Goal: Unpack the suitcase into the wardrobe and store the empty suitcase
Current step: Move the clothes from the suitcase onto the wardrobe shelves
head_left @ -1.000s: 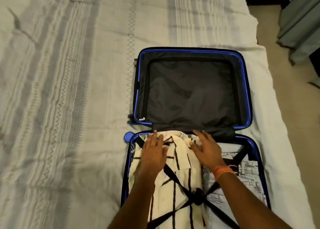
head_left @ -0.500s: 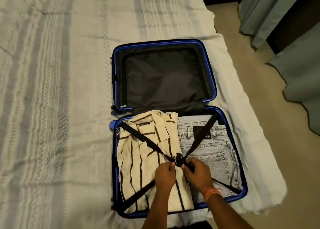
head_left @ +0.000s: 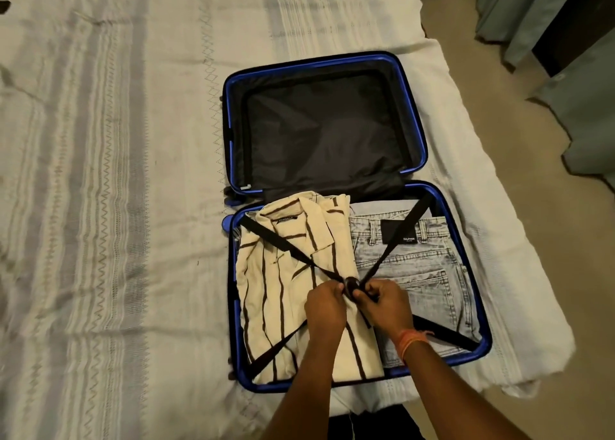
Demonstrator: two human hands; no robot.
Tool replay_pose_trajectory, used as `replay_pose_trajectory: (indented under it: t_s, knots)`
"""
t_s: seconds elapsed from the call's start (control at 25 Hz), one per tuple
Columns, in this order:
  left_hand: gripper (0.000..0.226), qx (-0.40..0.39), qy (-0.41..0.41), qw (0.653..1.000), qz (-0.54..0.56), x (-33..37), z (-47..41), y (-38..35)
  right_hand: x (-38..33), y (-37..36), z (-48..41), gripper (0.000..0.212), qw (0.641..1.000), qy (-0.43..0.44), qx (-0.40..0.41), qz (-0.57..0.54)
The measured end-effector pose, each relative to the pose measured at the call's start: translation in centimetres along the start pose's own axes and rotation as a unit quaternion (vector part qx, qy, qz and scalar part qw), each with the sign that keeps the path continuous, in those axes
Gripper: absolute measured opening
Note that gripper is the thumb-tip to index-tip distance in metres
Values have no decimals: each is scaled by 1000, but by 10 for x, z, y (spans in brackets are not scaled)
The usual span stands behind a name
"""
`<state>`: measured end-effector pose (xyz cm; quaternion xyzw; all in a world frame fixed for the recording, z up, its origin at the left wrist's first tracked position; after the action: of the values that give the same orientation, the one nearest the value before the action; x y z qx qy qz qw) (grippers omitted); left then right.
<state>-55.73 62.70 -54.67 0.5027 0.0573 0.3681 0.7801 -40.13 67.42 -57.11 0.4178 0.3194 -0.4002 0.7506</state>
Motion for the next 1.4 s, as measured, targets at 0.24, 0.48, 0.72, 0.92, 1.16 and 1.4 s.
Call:
replay_pose_trajectory:
  t_s: [0.24, 0.48, 0.72, 0.92, 1.16, 1.4]
  knots:
    - [25, 107, 99, 981, 129, -75, 0, 44, 12, 17, 12, 31, 998, -17, 10, -57]
    - [28, 119, 127, 983, 52, -156, -23, 95, 22, 35, -11, 17, 996, -26, 11, -87]
    - [35, 28, 411, 898, 152, -307, 3, 49, 20, 43, -3, 26, 995, -50, 81, -12]
    - [32, 53, 402, 913, 51, -303, 19, 52, 15, 52, 12, 27, 990, -50, 129, -4]
    - [42, 65, 175, 976, 113, -201, -10, 16, 4, 100, 15, 14, 978, -30, 207, 4]
    - [39, 102, 235, 962, 93, -221, -1, -1, 74, 223, -20, 26, 931, -78, 341, -107]
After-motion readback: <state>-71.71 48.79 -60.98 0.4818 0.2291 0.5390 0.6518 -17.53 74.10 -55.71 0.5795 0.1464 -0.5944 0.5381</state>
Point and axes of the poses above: each hand's wrist, its own z-axis away from the middle knuckle, its own y-axis out of the back of the hand, x = y × z, the point moved 10 cm from there along -z, towards the middle knuckle, and after that the axes turned 15 degrees about -z, right-handed, at the moved point
